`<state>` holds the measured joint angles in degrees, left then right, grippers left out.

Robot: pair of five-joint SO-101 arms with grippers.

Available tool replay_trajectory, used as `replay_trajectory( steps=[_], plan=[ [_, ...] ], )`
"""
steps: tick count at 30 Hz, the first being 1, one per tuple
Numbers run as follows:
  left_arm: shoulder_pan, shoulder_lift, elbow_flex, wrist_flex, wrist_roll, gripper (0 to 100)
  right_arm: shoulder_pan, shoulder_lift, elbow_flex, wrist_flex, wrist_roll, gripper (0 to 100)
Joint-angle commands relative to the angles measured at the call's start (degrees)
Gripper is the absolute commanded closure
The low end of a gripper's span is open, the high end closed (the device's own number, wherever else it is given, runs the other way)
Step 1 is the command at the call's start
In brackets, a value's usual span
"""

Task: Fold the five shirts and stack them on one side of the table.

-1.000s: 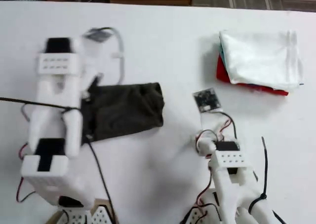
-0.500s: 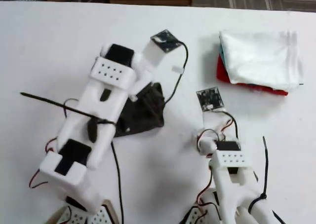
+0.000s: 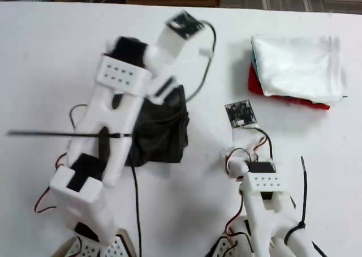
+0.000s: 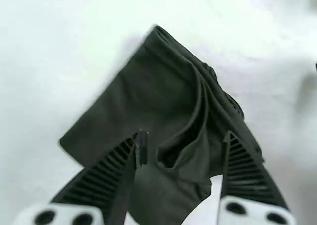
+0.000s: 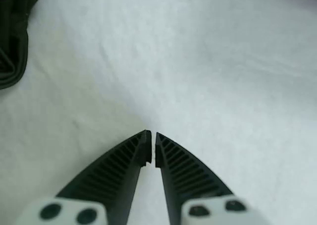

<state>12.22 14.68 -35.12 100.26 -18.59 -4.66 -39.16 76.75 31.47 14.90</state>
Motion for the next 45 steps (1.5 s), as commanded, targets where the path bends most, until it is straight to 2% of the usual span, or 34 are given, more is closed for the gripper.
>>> replay_trajectory(
  steps=[1, 5, 6, 11, 14, 22, 27, 30, 36, 39, 42, 45],
  plan=[
    [-5.36, -0.26, -2.07, 2.02, 0.44, 80, 0.4, -1.8, -0.35, -1.01, -0.35, 97.8],
    [-6.68, -0.18, 10.59, 0.97, 0.18, 99, 0.4, -1.8, -0.35, -1.01, -0.35, 97.8],
    [-6.51, -0.26, 14.2, 0.0, 0.26, 96, 0.4, -1.8, -0.35, -1.01, -0.35, 97.8],
    [-5.36, -0.53, 28.53, -11.6, 0.18, 97, 0.4, -1.8, -0.35, -1.01, -0.35, 97.8],
    [-3.34, -0.62, 33.71, -14.95, 0.62, 97, 0.4, -1.8, -0.35, -1.01, -0.35, 97.8],
    [7.56, -1.32, 36.88, -10.2, 0.62, 97, 0.4, -1.8, -0.35, -1.01, -0.35, 97.8],
    [13.89, -6.77, 36.88, -8.35, 0.62, 97, 0.4, -1.8, -0.35, -1.01, -0.35, 97.8],
    [13.63, -11.43, 36.97, -8.62, 0.62, 97, 0.4, -1.8, -0.35, -1.01, -0.35, 97.8],
    [7.65, -13.98, 37.49, -10.37, 0.88, 97, 0.4, -1.8, -0.35, -1.01, -0.35, 97.8],
    [5.89, -11.96, 39.25, -15.12, 5.54, 97, 0.4, -1.8, -0.35, -1.01, -0.35, 97.8],
    [7.21, -8.79, 42.77, -19.25, 8.97, 97, 0.4, -1.8, -0.35, -1.01, -0.35, 97.8],
    [11.25, -6.42, 44.79, -19.16, 9.05, 97, 0.4, -1.8, -0.35, -1.01, -0.35, 97.8]
  ],
)
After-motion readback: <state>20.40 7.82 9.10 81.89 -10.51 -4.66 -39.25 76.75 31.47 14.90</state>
